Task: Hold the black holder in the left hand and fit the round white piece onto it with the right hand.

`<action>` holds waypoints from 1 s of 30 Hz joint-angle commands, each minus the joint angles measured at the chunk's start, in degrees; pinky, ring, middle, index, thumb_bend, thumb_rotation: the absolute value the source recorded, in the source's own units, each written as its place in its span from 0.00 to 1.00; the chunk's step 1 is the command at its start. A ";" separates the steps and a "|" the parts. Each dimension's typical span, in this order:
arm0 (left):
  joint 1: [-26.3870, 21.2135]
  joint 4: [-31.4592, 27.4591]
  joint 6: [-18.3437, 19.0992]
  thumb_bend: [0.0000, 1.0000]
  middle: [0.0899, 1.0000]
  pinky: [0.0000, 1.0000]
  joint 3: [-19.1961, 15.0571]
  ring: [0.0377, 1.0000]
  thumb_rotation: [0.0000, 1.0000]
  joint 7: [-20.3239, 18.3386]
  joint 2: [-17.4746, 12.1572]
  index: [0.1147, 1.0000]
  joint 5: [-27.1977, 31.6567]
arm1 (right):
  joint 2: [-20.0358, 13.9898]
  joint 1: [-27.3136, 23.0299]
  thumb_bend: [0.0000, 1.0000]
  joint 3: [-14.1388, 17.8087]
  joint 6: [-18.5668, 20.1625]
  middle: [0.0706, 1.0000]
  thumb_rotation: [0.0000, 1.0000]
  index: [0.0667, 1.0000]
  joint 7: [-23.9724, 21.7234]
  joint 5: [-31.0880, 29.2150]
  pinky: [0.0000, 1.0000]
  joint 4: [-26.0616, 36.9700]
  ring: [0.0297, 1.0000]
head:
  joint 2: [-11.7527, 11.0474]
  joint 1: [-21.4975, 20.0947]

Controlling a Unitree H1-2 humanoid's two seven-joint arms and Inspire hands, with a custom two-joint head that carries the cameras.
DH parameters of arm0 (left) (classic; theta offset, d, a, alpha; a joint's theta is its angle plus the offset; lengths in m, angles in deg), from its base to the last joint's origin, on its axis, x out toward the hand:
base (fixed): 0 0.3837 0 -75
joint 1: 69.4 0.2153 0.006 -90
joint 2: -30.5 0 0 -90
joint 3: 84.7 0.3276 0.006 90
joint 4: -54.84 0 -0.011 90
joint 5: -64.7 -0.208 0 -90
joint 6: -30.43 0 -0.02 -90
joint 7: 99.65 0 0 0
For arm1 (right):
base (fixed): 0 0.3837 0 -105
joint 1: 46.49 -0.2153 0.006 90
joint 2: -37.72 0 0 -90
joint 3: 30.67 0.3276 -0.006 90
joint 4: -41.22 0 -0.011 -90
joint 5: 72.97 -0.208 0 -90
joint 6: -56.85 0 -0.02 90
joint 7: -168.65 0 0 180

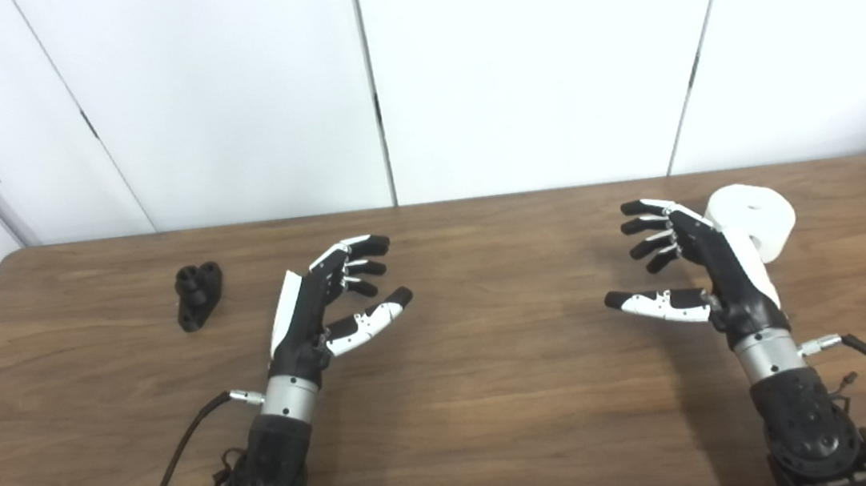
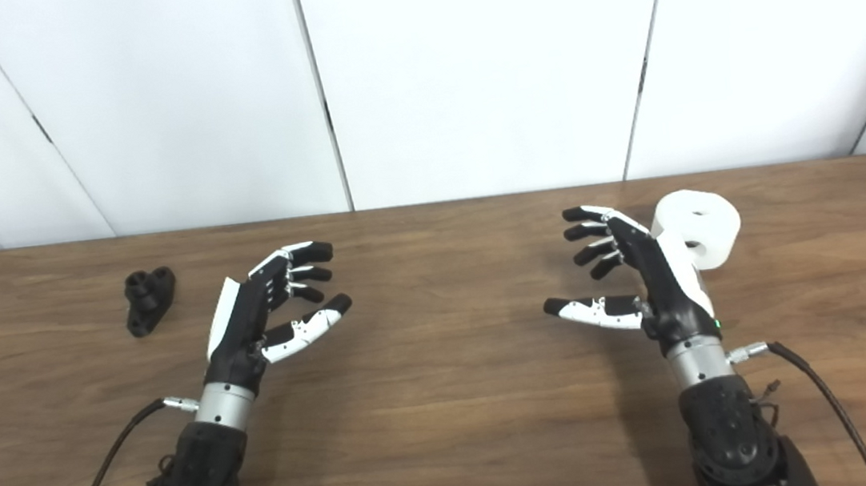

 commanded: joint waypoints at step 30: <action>-1.47 3.25 -3.44 0.64 0.70 0.55 3.36 0.66 0.14 1.69 3.28 0.67 -3.46 | -2.30 0.66 0.60 3.11 0.81 0.68 0.05 0.73 -2.03 -3.55 0.49 3.06 0.59 | -6.41 16.29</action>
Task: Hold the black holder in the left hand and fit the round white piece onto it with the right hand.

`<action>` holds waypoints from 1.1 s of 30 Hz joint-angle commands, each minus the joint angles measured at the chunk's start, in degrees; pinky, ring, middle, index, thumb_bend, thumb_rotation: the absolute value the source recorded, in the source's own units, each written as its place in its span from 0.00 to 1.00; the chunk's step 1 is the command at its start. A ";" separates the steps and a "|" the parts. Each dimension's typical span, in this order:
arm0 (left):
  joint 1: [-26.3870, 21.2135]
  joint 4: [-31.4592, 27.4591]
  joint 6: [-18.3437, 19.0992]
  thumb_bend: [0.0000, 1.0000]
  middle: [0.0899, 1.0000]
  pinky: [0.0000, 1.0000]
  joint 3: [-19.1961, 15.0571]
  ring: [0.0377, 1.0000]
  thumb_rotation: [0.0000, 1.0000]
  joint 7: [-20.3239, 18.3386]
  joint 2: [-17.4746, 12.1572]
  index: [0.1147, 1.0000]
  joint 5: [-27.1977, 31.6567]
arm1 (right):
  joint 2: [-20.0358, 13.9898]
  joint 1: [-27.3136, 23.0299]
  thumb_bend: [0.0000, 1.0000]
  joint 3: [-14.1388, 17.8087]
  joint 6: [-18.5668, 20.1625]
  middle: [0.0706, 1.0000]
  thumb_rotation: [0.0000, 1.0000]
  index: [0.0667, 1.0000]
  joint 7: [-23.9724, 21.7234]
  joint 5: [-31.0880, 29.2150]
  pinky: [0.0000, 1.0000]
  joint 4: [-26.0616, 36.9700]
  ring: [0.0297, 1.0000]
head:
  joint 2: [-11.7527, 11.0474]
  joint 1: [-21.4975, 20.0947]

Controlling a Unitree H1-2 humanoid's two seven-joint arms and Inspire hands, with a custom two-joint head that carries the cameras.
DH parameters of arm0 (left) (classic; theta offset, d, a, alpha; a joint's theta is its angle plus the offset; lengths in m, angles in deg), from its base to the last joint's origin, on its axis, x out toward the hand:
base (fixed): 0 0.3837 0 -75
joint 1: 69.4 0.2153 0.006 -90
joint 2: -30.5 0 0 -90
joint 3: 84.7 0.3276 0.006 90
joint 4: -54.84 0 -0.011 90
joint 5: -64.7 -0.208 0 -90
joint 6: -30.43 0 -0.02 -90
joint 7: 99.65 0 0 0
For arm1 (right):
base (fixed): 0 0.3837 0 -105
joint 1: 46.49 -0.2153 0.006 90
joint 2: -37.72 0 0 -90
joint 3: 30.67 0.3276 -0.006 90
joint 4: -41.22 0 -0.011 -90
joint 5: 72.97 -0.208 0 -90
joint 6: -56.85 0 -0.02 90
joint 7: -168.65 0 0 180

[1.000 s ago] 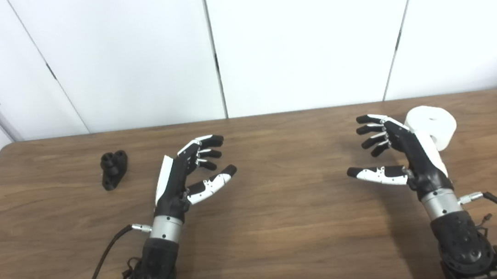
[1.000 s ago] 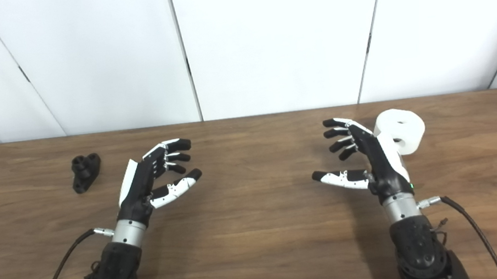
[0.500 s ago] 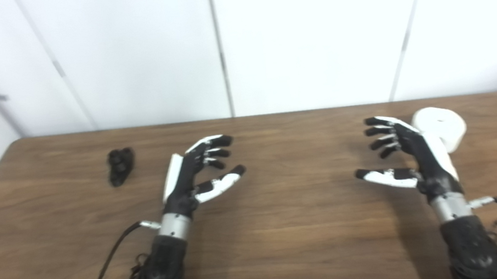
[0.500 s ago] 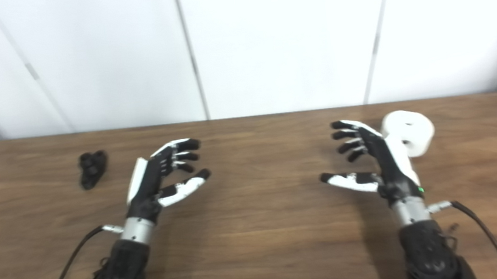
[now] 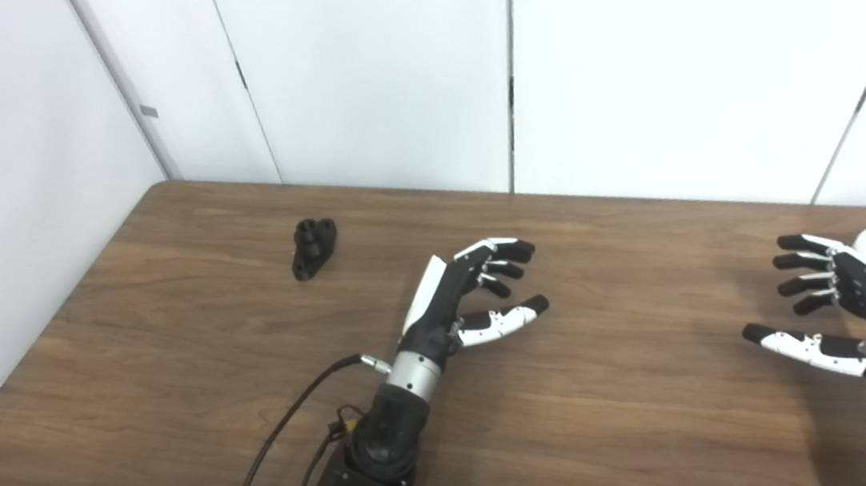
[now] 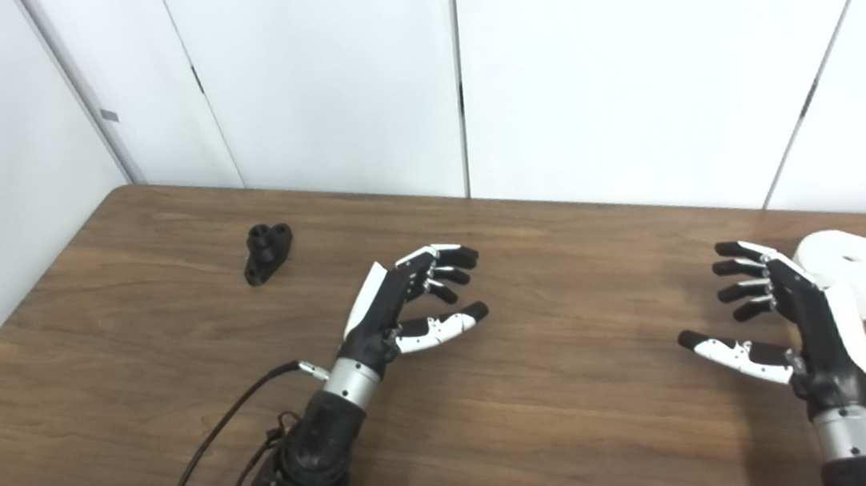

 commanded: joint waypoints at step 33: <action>-1.99 -0.87 -4.04 0.68 0.62 0.38 -1.83 0.50 0.00 4.38 0.01 0.61 -1.95 | -1.46 -1.75 0.62 0.62 -1.08 0.63 0.04 0.69 0.42 0.95 0.43 4.07 0.54 | 0.19 0.73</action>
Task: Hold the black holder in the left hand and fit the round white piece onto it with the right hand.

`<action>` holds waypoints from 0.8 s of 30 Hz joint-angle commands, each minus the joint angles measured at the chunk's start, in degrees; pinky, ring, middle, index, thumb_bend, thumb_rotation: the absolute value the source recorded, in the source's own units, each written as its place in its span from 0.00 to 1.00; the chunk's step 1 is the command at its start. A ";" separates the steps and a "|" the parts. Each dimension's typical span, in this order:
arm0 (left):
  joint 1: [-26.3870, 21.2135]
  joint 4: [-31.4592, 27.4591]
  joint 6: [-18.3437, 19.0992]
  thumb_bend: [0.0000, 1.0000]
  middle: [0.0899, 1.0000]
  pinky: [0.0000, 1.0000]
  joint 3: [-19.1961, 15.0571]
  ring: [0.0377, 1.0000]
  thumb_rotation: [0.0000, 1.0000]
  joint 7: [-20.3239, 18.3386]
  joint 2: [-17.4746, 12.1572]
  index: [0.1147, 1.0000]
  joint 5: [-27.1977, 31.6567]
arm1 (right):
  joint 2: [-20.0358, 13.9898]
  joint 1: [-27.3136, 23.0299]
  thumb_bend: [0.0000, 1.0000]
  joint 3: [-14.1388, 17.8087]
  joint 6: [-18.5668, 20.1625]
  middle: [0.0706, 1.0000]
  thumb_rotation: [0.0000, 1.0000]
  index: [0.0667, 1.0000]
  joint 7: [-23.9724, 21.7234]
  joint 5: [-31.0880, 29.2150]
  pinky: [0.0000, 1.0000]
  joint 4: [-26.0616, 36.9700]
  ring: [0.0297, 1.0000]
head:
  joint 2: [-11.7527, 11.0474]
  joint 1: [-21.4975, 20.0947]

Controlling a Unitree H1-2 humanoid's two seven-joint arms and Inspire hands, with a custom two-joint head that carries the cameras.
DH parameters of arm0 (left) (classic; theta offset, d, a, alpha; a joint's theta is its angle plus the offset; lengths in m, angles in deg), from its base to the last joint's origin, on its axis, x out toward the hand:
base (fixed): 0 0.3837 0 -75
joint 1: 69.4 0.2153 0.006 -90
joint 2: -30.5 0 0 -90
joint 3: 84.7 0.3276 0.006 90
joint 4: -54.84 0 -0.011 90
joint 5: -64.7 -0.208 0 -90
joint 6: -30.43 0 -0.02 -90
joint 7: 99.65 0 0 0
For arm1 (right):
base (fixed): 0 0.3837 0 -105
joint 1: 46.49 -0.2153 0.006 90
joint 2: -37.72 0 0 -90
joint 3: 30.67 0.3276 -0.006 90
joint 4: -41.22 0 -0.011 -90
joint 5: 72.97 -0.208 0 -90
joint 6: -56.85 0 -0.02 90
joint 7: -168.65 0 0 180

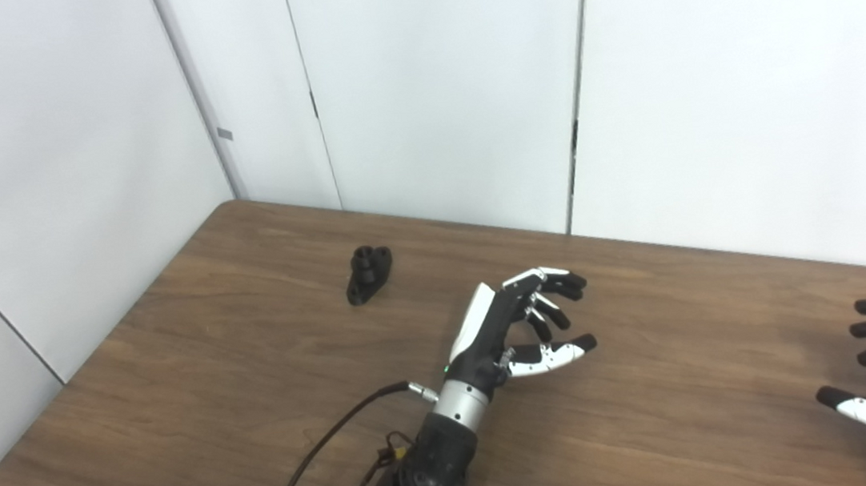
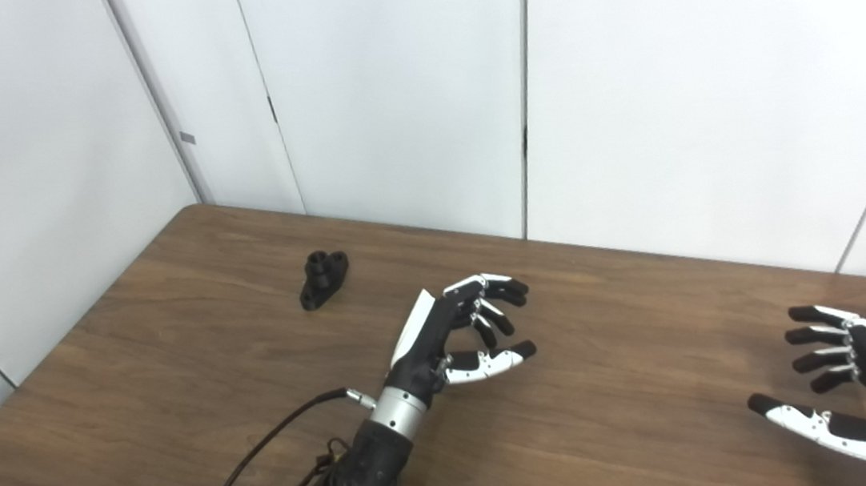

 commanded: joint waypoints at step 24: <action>-3.40 -7.89 3.30 0.74 0.68 0.56 -4.67 0.67 0.17 9.85 -8.56 0.62 -17.38 | -1.31 -1.75 0.62 0.73 -0.81 0.63 0.00 0.69 -0.02 -0.45 0.44 2.89 0.55 | -0.03 1.03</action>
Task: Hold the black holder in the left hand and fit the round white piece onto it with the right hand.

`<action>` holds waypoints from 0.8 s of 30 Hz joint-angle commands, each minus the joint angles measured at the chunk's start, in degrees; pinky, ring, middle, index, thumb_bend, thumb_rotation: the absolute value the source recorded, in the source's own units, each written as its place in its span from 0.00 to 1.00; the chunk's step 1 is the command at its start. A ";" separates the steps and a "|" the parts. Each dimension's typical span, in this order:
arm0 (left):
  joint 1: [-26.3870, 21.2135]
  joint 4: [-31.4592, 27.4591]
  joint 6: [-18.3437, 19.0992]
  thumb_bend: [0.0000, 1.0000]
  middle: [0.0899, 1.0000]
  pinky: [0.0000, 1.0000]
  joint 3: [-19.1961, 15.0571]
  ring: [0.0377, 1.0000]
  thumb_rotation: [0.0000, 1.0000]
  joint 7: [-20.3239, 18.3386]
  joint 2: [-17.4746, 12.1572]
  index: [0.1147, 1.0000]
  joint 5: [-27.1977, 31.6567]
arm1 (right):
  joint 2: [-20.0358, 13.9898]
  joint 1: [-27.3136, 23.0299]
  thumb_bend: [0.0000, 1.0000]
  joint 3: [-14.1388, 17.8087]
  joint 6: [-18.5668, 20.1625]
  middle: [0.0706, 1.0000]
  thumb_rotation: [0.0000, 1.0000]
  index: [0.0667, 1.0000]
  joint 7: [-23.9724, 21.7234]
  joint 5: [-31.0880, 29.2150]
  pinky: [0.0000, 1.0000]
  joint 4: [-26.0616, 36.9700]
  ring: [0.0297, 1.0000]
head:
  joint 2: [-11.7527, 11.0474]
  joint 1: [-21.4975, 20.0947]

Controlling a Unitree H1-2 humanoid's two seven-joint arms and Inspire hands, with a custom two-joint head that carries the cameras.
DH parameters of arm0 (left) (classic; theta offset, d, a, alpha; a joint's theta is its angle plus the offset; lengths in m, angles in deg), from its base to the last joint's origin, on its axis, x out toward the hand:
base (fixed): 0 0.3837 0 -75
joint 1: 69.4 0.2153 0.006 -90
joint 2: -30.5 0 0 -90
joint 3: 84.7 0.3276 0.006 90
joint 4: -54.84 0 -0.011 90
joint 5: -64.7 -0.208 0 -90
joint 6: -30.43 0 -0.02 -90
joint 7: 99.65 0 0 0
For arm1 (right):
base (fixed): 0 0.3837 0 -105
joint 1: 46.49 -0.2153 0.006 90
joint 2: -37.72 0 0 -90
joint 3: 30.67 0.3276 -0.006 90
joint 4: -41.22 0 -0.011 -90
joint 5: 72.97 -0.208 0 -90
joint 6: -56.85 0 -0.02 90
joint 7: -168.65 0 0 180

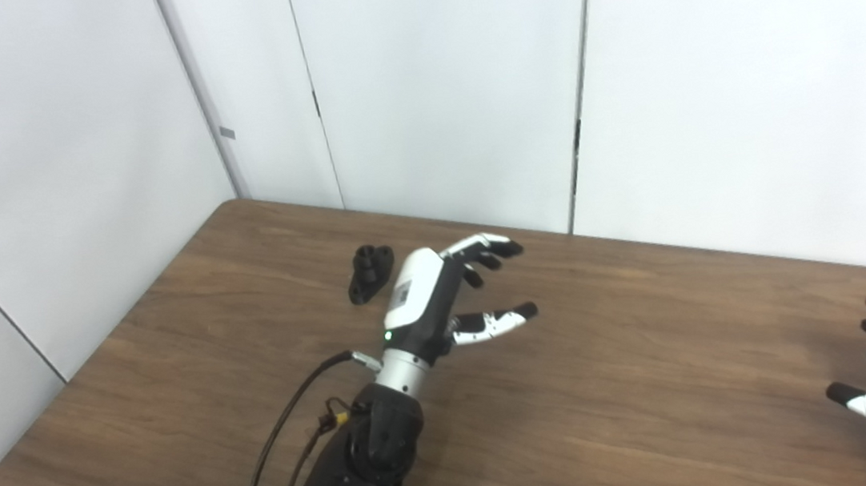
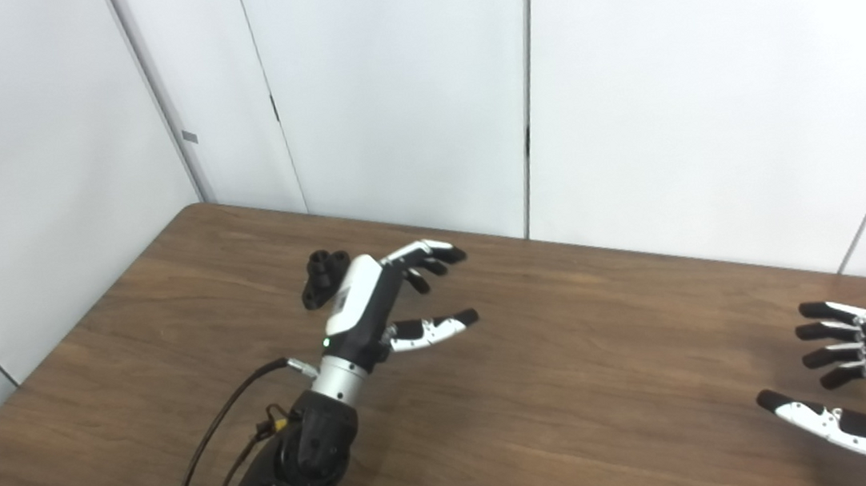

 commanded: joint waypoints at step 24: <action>-7.50 3.57 8.96 0.84 0.86 0.84 -5.23 0.96 0.29 12.00 -9.60 0.67 -8.31 | -1.09 -2.19 0.61 0.31 -0.05 0.64 0.00 0.69 -0.33 -0.01 0.45 2.77 0.55 | 0.69 0.62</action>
